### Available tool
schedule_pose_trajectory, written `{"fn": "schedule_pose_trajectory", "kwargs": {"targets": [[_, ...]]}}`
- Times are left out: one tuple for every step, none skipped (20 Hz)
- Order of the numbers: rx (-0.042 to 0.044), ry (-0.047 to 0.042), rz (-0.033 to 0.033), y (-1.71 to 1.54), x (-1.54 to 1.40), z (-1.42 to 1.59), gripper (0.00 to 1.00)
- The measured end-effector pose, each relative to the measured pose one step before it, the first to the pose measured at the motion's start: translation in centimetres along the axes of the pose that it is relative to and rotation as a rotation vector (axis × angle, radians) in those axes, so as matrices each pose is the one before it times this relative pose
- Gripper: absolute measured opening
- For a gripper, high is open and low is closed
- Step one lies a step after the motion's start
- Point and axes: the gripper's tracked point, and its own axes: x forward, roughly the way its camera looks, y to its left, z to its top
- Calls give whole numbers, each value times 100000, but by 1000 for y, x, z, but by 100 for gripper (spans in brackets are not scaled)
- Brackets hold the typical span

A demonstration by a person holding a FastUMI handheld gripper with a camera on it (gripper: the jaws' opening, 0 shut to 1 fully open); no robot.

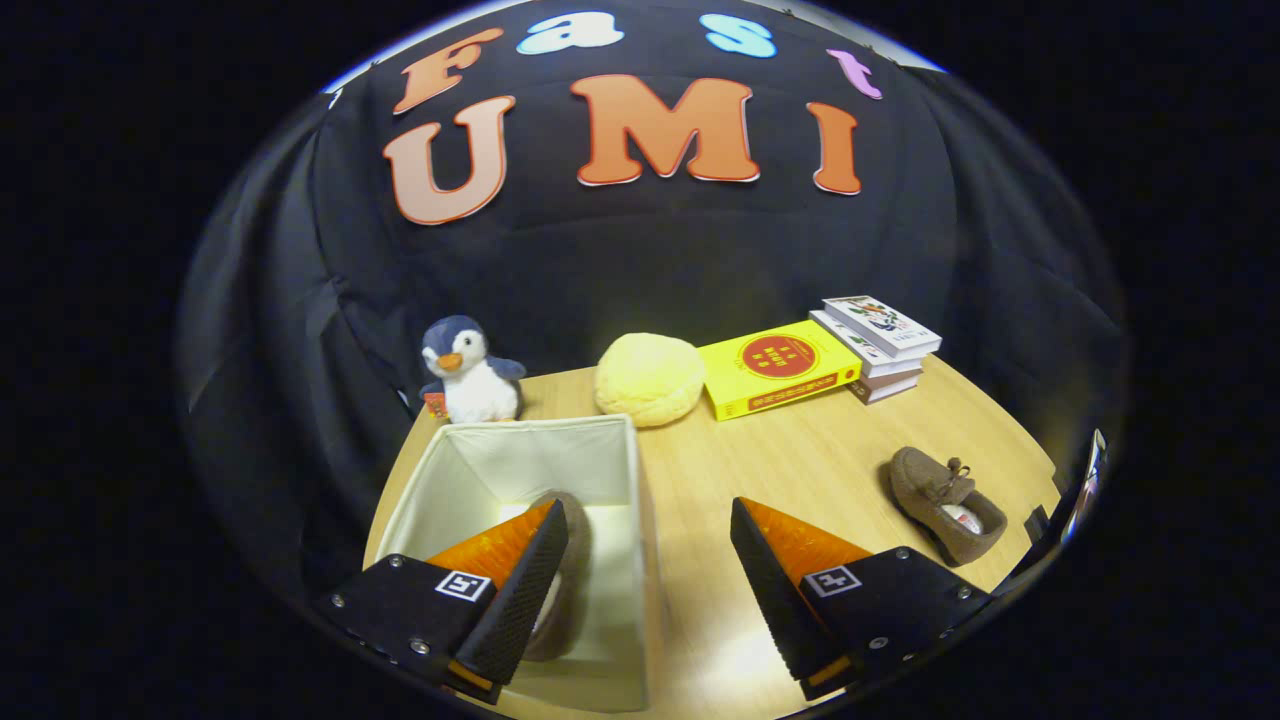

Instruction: Open the storage box then place both shoes into the box .Put the left shoe in first, then the right shoe, with the right side of both shoes facing outward in a uniform manner.

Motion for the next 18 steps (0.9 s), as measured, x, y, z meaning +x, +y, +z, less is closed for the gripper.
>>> {"fn": "schedule_pose_trajectory", "kwargs": {"targets": [[396,116,-1847,-2161,49,26,98],[102,129,-1743,-1964,17,24,98],[-111,157,-1544,-1998,96,-99,98],[-360,348,-1336,-1837,170,33,98],[-713,706,-1069,-1766,228,-140,98],[-969,820,-939,-1759,251,-305,98],[-848,670,-984,-1929,278,-249,98],[-341,465,-687,-1677,256,-224,98],[-88,683,-645,-1645,444,-73,98],[-175,888,-634,-1602,308,-233,98],[-370,1323,-363,-1586,386,-330,98],[-576,1283,-38,-1411,495,-310,98],[-754,948,-68,-1423,579,-350,98],[-1044,673,-96,-1358,377,-285,98],[-1217,444,-238,-1375,345,-295,98],[-1368,645,-373,-1206,363,-377,98],[-1267,1383,-494,-1158,537,-620,98],[-370,1520,-369,-1116,546,-570,98]]}}
